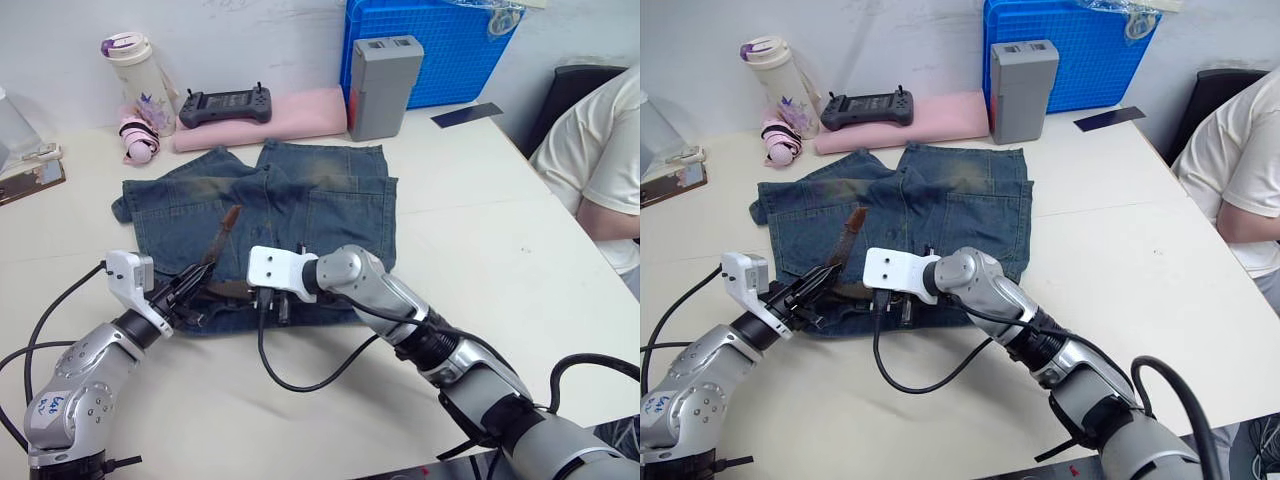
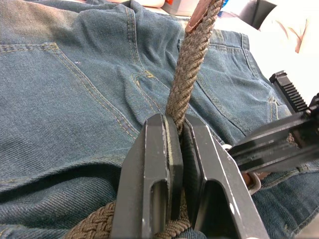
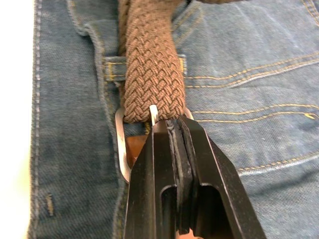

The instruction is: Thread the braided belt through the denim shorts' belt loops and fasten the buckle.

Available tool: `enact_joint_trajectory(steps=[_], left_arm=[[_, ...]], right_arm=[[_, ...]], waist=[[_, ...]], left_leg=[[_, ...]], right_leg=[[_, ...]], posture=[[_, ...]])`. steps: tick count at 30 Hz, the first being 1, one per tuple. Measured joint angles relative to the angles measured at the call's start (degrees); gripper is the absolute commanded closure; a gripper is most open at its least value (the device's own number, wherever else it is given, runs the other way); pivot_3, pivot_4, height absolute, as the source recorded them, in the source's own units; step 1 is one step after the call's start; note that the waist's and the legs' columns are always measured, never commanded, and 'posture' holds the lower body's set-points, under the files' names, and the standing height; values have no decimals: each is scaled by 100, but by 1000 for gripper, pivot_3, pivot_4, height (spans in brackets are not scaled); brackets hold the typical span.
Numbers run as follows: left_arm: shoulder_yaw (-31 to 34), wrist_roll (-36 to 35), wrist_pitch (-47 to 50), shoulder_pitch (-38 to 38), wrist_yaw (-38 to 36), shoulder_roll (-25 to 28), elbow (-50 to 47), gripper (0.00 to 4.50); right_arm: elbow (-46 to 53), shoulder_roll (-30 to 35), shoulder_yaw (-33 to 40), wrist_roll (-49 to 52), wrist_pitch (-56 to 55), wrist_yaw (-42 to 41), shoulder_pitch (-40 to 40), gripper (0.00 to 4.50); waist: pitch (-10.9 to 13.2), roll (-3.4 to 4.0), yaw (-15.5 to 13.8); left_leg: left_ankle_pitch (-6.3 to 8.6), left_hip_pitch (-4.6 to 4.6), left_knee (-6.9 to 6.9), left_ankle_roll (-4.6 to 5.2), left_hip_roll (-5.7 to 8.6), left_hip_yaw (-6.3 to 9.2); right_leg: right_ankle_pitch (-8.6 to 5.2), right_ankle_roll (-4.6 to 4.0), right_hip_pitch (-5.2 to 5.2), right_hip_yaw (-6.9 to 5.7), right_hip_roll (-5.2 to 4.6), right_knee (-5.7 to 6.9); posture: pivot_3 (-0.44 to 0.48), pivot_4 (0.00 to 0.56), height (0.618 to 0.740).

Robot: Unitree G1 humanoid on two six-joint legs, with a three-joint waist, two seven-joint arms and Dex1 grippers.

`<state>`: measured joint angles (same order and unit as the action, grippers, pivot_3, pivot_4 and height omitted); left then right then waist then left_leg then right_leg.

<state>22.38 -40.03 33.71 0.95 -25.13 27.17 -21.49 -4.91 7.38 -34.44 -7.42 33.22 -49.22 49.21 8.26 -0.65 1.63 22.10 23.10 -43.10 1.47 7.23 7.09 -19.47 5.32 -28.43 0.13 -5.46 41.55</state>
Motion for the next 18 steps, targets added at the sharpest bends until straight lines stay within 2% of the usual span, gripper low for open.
enact_joint_trajectory(steps=[3,7,18], left_arm=[[-1,3,-5,1,0,-10,0,4269],[-36,13,-16,5,-2,-33,0,4269],[-44,19,-72,130,13,-93,-25,4269]], right_arm=[[124,-62,387,539,212,-356,77,4476],[81,-61,417,779,285,-664,260,4476],[-1303,-109,335,654,-326,-856,588,4476]], waist=[[1,1,7],[1,1,2],[1,1,8]], left_leg=[[0,0,0,0,0,0],[0,0,0,0,0,1],[0,0,0,0,0,1]], right_leg=[[0,0,0,0,0,0],[0,0,1,0,0,0],[0,0,0,-1,-1,0]], posture=[[0,150,676],[0,150,676],[0,150,676]])
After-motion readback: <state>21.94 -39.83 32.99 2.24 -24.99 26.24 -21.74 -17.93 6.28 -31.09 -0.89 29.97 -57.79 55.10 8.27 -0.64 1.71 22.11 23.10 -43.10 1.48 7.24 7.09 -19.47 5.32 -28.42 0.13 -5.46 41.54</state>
